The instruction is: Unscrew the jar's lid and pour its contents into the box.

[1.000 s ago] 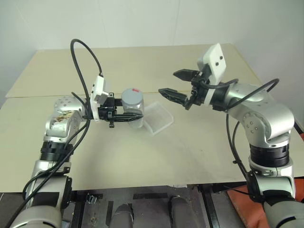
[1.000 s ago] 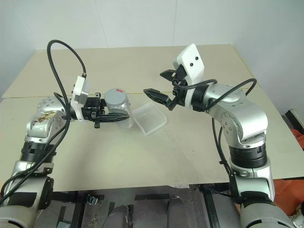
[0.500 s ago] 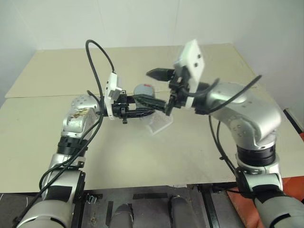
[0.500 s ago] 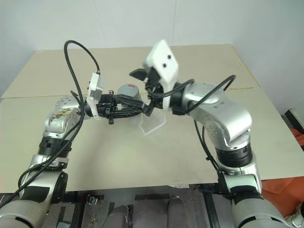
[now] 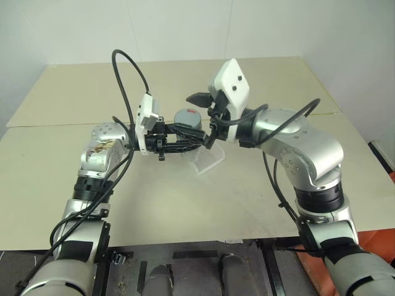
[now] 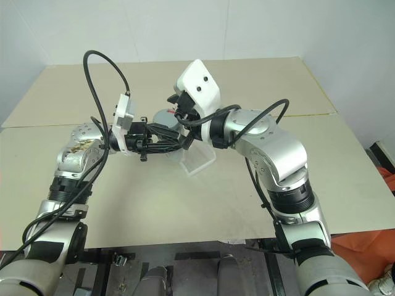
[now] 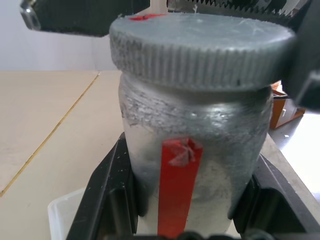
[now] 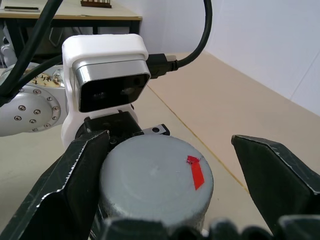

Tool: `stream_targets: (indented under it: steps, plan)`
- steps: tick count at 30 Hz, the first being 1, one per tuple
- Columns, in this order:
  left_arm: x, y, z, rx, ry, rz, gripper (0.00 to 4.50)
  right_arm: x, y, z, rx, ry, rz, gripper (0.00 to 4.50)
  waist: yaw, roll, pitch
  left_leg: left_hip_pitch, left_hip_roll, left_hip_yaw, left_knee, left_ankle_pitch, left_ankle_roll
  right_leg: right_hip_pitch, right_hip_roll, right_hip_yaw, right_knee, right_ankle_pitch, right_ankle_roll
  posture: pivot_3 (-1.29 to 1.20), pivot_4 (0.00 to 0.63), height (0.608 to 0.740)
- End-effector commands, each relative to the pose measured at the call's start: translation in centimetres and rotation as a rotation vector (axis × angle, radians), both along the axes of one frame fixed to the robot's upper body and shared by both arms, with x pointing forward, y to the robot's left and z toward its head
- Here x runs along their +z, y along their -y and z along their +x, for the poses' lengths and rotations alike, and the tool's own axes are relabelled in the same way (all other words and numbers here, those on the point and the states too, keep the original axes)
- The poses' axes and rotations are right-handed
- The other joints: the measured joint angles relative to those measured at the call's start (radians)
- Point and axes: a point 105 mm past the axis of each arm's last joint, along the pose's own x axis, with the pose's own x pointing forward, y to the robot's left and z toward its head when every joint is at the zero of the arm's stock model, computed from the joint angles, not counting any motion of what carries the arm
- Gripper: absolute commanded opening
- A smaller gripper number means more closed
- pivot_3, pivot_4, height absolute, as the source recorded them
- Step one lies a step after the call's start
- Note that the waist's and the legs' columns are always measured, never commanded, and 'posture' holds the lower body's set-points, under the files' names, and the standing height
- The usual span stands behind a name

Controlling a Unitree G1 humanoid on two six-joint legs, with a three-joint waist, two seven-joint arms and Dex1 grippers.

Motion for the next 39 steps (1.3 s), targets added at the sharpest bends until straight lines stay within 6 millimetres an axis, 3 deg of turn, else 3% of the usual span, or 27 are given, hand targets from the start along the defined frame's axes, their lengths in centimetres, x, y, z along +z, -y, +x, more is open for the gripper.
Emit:
stream_targets:
  steps: [1,11,35,39]
  plan:
    - [1.3,-0.7,-0.5,-0.002,0.056,-0.009,1.92,1.5,1.2,-0.3,-0.012,0.068,0.028,4.46,0.000,0.000,0.000,0.000,0.000,0.000,0.000,0.000,0.000,0.000,0.000,0.000,0.000,0.000,0.000,0.00,0.150,0.740]
    - [1.3,-1.9,-0.8,0.018,0.056,0.011,1.92,1.5,2.9,-0.8,-0.003,0.073,0.019,4.46,0.000,0.000,0.000,0.000,0.000,0.000,0.000,0.000,0.000,0.000,0.000,0.000,0.000,0.000,0.000,0.00,0.150,0.740]
    - [1.2,-1.7,-1.2,0.002,0.049,0.018,1.92,1.3,5.0,0.0,-0.071,0.060,0.005,4.46,0.001,0.000,0.000,0.000,0.000,0.000,0.000,0.000,0.000,0.000,0.000,0.000,0.000,0.000,0.000,0.00,0.150,0.740]
    - [1.0,-1.7,-0.7,0.019,0.040,0.013,1.92,0.9,5.3,-1.7,0.006,0.041,-0.022,4.46,0.002,0.000,0.000,0.000,0.000,0.000,0.000,0.000,0.000,0.000,0.000,0.000,0.000,0.000,0.000,0.00,0.150,0.740]
